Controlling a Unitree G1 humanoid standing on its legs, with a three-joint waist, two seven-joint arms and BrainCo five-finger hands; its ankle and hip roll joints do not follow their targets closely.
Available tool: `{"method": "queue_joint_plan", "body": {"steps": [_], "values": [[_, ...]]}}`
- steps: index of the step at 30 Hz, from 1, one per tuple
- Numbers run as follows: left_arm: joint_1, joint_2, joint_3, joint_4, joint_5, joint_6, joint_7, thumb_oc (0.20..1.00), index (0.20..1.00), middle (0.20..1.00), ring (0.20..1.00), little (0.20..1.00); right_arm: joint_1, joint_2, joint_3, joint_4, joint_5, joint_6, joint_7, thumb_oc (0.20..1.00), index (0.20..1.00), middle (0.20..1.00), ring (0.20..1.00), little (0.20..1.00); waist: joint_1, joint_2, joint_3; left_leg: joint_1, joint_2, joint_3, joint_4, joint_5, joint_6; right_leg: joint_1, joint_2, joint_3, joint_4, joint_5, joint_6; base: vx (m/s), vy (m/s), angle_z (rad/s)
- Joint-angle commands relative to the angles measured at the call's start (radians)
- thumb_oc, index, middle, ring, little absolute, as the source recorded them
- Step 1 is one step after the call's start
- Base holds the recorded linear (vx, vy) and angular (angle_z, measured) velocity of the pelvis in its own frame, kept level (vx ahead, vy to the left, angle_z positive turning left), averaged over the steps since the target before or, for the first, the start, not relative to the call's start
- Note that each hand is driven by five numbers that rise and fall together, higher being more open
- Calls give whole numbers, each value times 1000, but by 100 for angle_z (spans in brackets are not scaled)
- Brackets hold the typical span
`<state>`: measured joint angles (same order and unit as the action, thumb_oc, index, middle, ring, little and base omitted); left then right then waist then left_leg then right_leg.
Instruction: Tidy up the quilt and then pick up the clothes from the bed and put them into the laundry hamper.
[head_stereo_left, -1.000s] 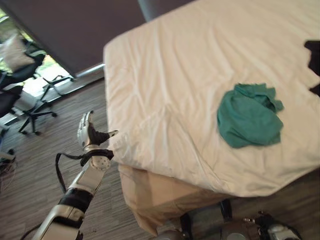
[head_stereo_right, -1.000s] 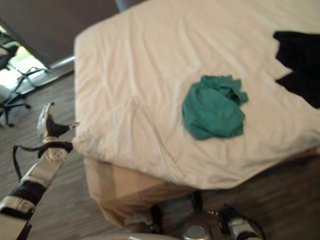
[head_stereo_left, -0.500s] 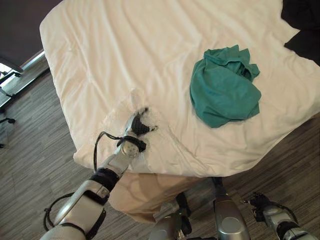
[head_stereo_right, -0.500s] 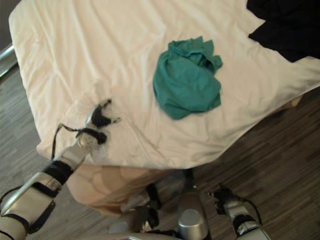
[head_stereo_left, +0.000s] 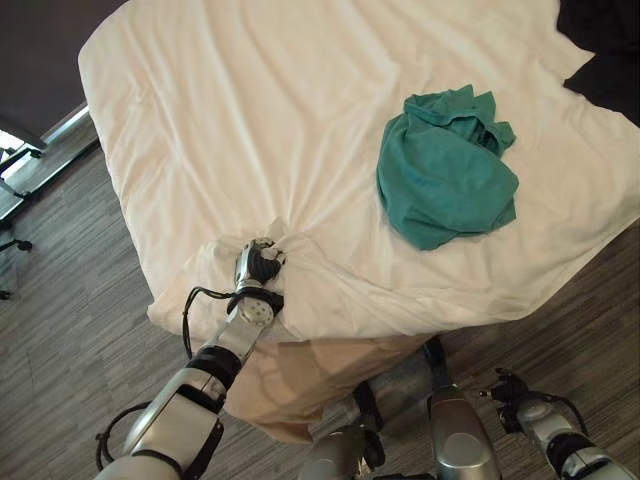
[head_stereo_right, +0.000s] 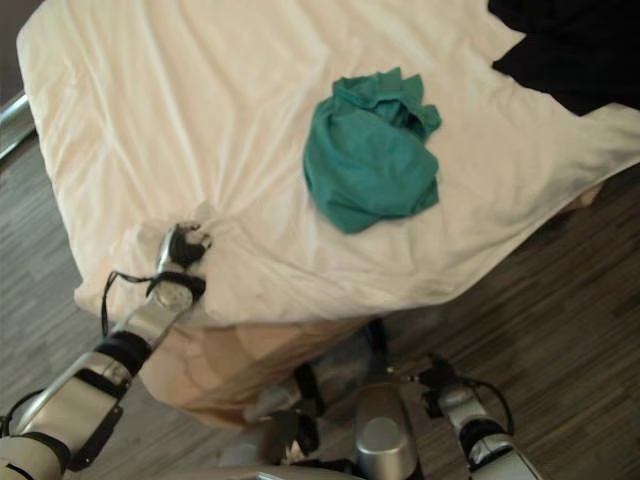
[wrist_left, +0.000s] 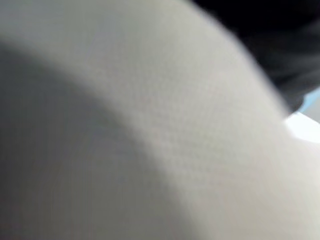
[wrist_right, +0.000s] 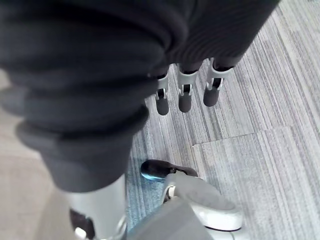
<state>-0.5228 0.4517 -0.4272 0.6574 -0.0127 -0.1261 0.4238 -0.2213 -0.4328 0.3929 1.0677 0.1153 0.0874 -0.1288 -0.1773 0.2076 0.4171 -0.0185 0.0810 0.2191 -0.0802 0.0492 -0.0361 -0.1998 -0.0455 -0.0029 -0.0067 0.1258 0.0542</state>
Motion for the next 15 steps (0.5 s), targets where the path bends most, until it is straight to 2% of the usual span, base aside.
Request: {"method": "queue_joint_plan", "body": {"steps": [1,2,5,6,8,11,15], "values": [[54,155,62,-237,70,-73,64,200,200,200,200,200,12,63,9,52,-40,-2,-8,1000,1000,1000,1000,1000,83,-147,-21,-54,-17,-77,93,-64,11,127,-97,-47,-24,-79,53,-15,-43,30],[60,158,65,-250,71,-71,62,200,200,200,200,200,13,65,9,54,-40,-3,-10,1000,1000,1000,1000,1000,83,-148,-22,-54,-17,-79,94,-65,11,129,-98,-49,-24,-79,54,-7,-56,23],[216,167,123,-535,143,-49,-27,200,200,200,200,200,22,79,-19,79,-64,8,4,1000,1000,1000,1000,1000,159,-160,-40,-55,-20,-130,100,-73,14,165,-101,-100,-35,-83,54,19,-30,57],[229,165,128,-546,144,-50,-34,200,200,200,200,200,23,80,-19,79,-68,8,5,1000,1000,1000,1000,1000,162,-161,-41,-54,-20,-133,99,-74,14,168,-101,-104,-36,-83,54,32,17,56],[350,159,154,-664,156,-46,-109,200,200,200,200,200,32,84,-32,77,-77,3,5,1000,1000,1000,1000,1000,206,-165,-48,-49,-26,-157,94,-76,15,191,-100,-133,-44,-84,55,35,51,45],[471,160,150,-714,164,-31,-165,200,200,200,200,200,40,87,-36,71,-105,-12,5,1000,1000,1000,1000,1000,244,-169,-53,-47,-35,-181,83,-75,16,208,-100,-161,-50,-85,59,18,56,39],[554,176,104,-690,224,-46,-178,200,200,200,200,200,28,82,-31,75,-108,-31,-2,1000,1000,1000,1000,1000,276,-168,-48,-51,-42,-200,71,-66,17,214,-101,-184,-48,-87,63,-10,62,29]]}}
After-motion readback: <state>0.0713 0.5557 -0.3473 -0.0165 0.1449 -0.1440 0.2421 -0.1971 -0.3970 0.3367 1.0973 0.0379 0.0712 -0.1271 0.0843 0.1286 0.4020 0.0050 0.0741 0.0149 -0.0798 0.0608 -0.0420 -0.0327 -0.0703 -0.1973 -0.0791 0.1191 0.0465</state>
